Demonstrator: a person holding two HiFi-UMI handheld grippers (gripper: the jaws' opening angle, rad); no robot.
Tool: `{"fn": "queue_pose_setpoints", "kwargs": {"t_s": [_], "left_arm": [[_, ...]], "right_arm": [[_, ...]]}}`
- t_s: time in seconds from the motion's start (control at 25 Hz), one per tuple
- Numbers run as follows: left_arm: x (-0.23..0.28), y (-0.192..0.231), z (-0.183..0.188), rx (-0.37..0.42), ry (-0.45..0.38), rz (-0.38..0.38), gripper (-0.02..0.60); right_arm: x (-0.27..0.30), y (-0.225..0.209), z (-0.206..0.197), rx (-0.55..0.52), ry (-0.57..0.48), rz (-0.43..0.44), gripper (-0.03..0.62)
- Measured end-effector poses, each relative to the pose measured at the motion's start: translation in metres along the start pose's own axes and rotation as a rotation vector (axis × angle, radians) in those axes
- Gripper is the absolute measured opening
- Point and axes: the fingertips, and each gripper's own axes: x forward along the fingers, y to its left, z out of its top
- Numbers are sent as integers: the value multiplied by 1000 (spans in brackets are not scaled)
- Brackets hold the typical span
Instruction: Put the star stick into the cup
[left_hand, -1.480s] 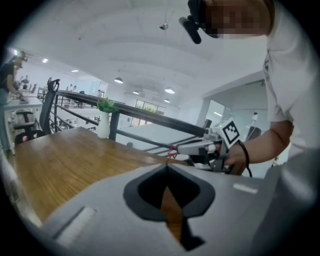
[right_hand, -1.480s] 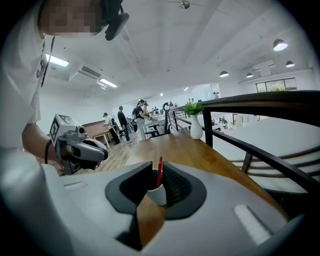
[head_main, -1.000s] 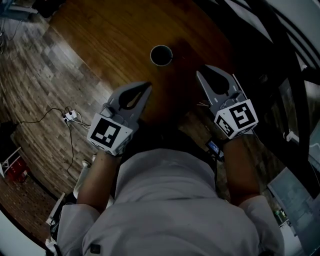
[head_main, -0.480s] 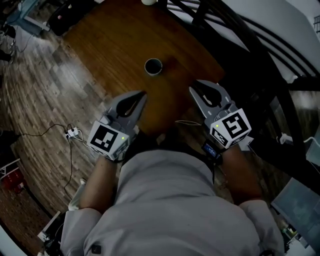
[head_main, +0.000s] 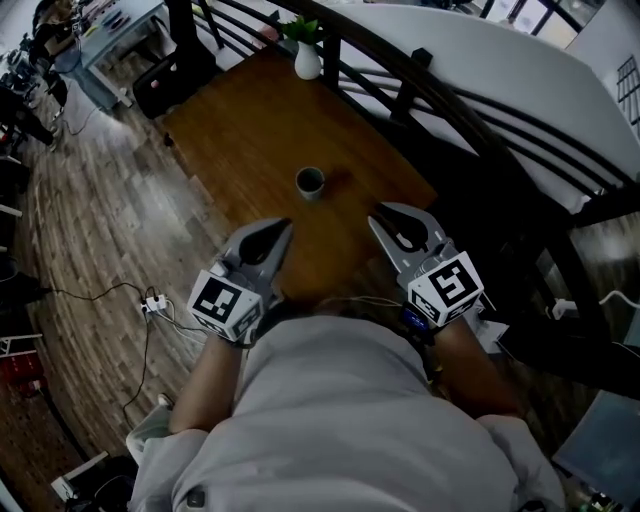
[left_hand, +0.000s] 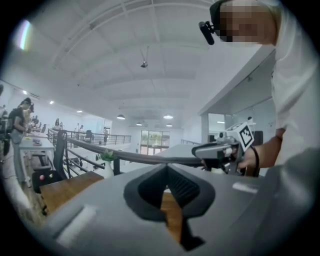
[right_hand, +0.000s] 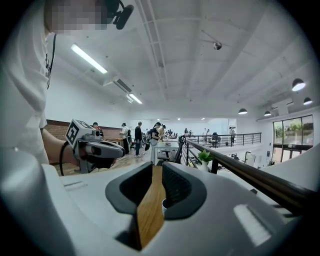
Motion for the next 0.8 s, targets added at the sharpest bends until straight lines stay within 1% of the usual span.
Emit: {"fn": "queue_pose_setpoints", "kwargs": {"t_s": [0.28, 0.44, 0.52, 0.68, 0.8], "left_arm": [[-9, -15, 18, 33, -31, 17, 3], [-14, -25, 30, 59, -39, 24, 3], [-17, -30, 30, 71, -28, 31, 3], [-26, -44, 21, 66, 10, 41, 3], [-38, -51, 11, 67, 34, 33, 3]], "right_arm": [[-12, 11, 16, -9, -26, 15, 66], [-21, 16, 27, -18, -46, 16, 41], [-26, 19, 26, -10, -45, 19, 14], [-37, 33, 15, 25, -39, 53, 7], [-43, 50, 12, 61, -42, 80, 8]]}}
